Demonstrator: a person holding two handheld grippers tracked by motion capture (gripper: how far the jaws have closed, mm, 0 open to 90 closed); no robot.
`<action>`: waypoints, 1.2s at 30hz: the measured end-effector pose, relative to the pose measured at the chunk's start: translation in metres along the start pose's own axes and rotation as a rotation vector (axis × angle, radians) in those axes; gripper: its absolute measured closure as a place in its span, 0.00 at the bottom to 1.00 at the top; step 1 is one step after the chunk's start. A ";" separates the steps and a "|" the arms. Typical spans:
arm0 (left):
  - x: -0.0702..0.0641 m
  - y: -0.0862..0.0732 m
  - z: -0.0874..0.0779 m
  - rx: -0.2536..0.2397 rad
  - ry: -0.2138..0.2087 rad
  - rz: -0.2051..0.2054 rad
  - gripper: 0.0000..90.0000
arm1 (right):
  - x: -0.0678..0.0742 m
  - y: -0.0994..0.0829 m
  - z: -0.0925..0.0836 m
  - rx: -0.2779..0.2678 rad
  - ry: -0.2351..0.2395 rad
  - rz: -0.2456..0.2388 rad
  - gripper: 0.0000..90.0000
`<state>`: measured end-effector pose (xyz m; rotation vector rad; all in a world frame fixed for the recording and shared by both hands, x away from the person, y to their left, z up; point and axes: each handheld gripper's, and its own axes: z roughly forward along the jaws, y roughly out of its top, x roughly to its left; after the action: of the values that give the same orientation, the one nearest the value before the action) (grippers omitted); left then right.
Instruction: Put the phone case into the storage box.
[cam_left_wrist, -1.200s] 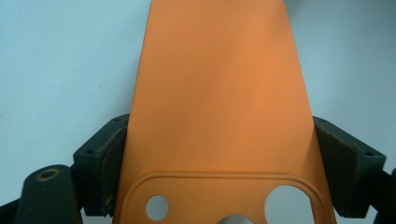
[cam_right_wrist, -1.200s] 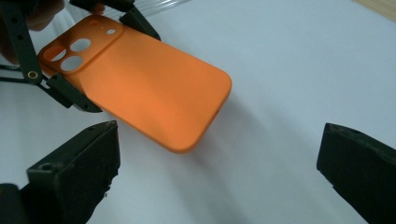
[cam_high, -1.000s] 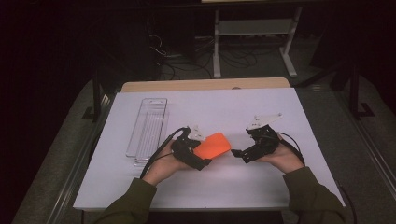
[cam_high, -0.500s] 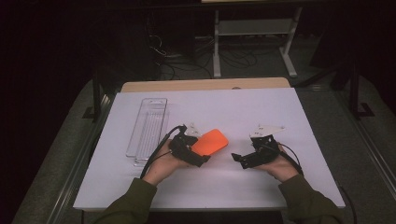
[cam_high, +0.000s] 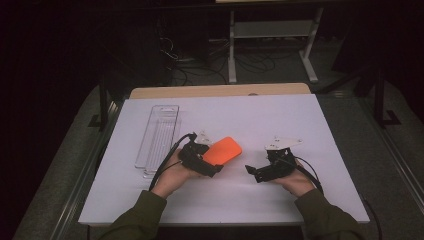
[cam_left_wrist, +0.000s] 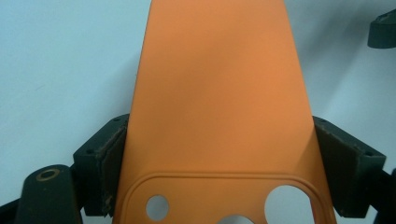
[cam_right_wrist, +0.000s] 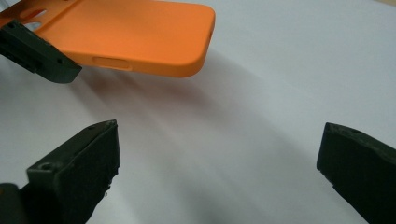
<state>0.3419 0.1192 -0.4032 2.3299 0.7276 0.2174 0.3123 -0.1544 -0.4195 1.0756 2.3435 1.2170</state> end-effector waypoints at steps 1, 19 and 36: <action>0.000 0.000 0.000 -0.001 0.001 0.001 0.17 | 0.000 0.000 0.000 -0.004 -0.006 -0.005 0.00; 0.002 0.000 -0.003 -0.011 -0.014 -0.009 0.17 | 0.002 0.000 -0.002 -0.049 -0.065 -0.113 0.00; 0.002 0.000 -0.002 -0.005 -0.016 -0.004 0.17 | 0.010 -0.001 0.000 -0.067 -0.106 -0.219 0.00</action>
<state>0.3427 0.1214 -0.4014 2.3227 0.7226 0.1981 0.3048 -0.1482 -0.4196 0.8163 2.2545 1.1202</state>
